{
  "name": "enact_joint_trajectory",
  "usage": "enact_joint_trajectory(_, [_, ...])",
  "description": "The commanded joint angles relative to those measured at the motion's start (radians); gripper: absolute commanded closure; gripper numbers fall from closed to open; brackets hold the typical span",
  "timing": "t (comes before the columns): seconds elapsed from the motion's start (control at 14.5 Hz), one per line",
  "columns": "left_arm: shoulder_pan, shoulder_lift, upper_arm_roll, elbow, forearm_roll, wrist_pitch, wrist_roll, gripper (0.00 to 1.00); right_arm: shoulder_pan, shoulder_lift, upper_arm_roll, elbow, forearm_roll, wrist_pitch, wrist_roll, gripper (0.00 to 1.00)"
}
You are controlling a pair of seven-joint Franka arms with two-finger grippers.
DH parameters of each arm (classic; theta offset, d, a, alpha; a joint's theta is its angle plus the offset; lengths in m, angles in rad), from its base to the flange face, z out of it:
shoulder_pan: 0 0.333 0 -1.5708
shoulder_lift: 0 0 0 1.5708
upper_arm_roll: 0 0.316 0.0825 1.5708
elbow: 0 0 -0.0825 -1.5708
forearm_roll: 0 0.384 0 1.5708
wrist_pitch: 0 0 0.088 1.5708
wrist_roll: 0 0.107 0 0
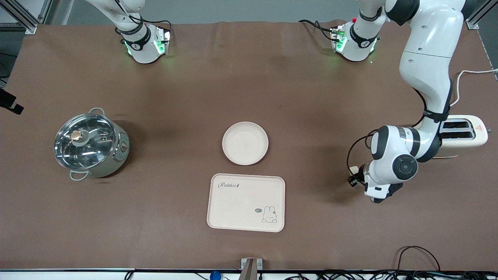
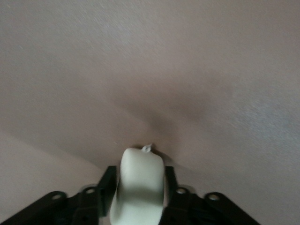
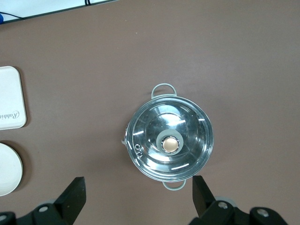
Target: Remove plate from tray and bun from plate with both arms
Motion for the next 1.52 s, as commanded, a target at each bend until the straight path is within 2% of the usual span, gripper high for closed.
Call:
enact_joint_trajectory(0.0, [-0.006,-0.045,0.002,-0.012,-0.024,-0.014,0.007,0.00,-0.023,0.005,0.021,0.014,0.012,-0.009,-0.001,0.00])
enact_joint_trajectory(0.35, [0.022,-0.296,-0.005,-0.009,-0.019,-0.224,0.056,0.00,-0.016,0.005,0.023,0.014,0.016,-0.015,-0.002,0.00])
enact_joint_trajectory(0.48, [0.022,-0.388,-0.004,0.000,-0.021,-0.297,0.208,0.00,-0.013,0.005,0.024,0.014,0.017,-0.015,-0.002,0.00])
enact_joint_trajectory(0.62, [0.028,-0.453,0.001,0.047,-0.016,-0.356,0.315,0.00,-0.013,0.005,0.023,0.014,0.023,-0.015,-0.002,0.00])
enact_joint_trajectory(0.9, [0.031,-0.576,0.008,0.159,-0.011,-0.565,0.456,0.00,-0.016,0.004,0.023,0.014,0.023,-0.017,-0.010,0.00])
enact_joint_trajectory(1.04, [0.031,-0.651,0.025,0.158,-0.008,-0.628,0.551,0.00,-0.022,0.002,0.023,0.014,0.023,-0.033,-0.016,0.00])
enact_joint_trajectory(1.25, [0.028,-0.752,0.016,0.153,0.065,-0.748,0.674,0.00,-0.021,0.002,0.023,0.014,0.023,-0.037,-0.014,0.00])
enact_joint_trajectory(1.45, [0.029,-0.814,0.013,0.130,0.056,-0.795,0.680,0.00,-0.021,0.002,0.023,0.014,0.023,-0.034,-0.014,0.00])
